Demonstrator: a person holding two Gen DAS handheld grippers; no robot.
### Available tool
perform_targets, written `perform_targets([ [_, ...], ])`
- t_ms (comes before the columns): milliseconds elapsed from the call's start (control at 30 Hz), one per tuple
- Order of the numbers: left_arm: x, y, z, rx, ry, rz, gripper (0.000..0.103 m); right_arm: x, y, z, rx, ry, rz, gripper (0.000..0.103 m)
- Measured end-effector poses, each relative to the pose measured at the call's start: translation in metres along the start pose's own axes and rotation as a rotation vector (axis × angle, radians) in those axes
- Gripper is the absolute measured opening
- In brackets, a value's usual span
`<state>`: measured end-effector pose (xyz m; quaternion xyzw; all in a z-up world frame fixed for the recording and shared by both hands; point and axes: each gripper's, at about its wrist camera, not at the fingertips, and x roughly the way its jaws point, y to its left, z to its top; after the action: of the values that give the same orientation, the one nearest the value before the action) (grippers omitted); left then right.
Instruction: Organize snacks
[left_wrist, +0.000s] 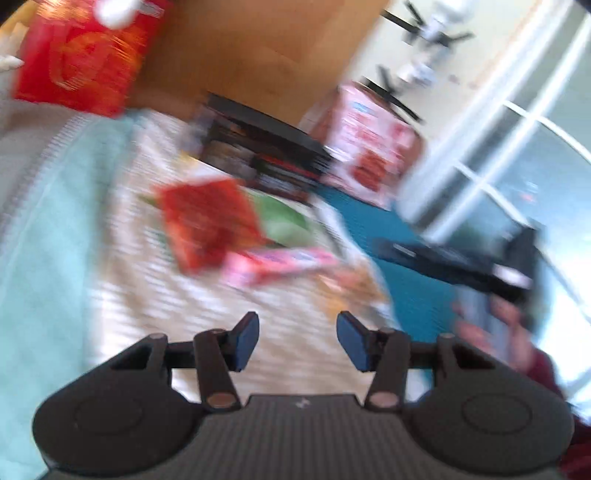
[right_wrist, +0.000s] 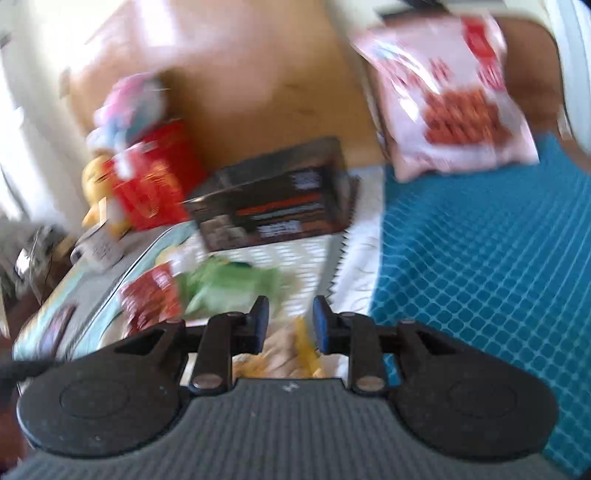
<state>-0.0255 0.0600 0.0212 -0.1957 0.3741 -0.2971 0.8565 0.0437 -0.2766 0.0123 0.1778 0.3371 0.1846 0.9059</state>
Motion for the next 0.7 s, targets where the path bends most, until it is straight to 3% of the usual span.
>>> perform_targets([
  [67,0.019,-0.012,-0.003,0.007,0.055,-0.048,0.046,0.02,-0.007,0.003,0.065,0.035,0.041,0.027],
  [133,0.035,-0.022,-0.007,0.02,0.105,-0.04,0.046,0.03,-0.007,-0.003,0.07,0.07,0.009,0.026],
  [167,0.041,-0.026,-0.009,0.03,0.12,-0.032,0.045,0.028,-0.007,-0.008,0.074,0.078,-0.005,0.026],
  [267,0.045,-0.026,-0.012,0.036,0.133,-0.027,0.045,0.001,-0.013,-0.026,0.094,0.08,0.068,0.027],
  [433,0.052,-0.011,-0.002,-0.031,0.122,-0.014,0.045,-0.017,0.019,-0.062,0.006,0.153,0.226,0.033],
  [500,0.051,-0.012,0.003,-0.034,0.1,-0.008,0.045,-0.026,0.035,-0.065,-0.105,0.12,0.212,0.033],
  [567,0.044,-0.011,0.006,-0.026,0.08,0.0,0.045,-0.035,0.043,-0.063,-0.187,0.086,0.179,0.04],
  [633,0.04,-0.011,0.008,-0.013,0.077,0.002,0.045,-0.043,0.049,-0.063,-0.262,0.067,0.174,0.057],
  [700,0.042,-0.013,0.009,-0.004,0.095,0.001,0.045,-0.044,0.053,-0.066,-0.32,0.084,0.183,0.061],
])
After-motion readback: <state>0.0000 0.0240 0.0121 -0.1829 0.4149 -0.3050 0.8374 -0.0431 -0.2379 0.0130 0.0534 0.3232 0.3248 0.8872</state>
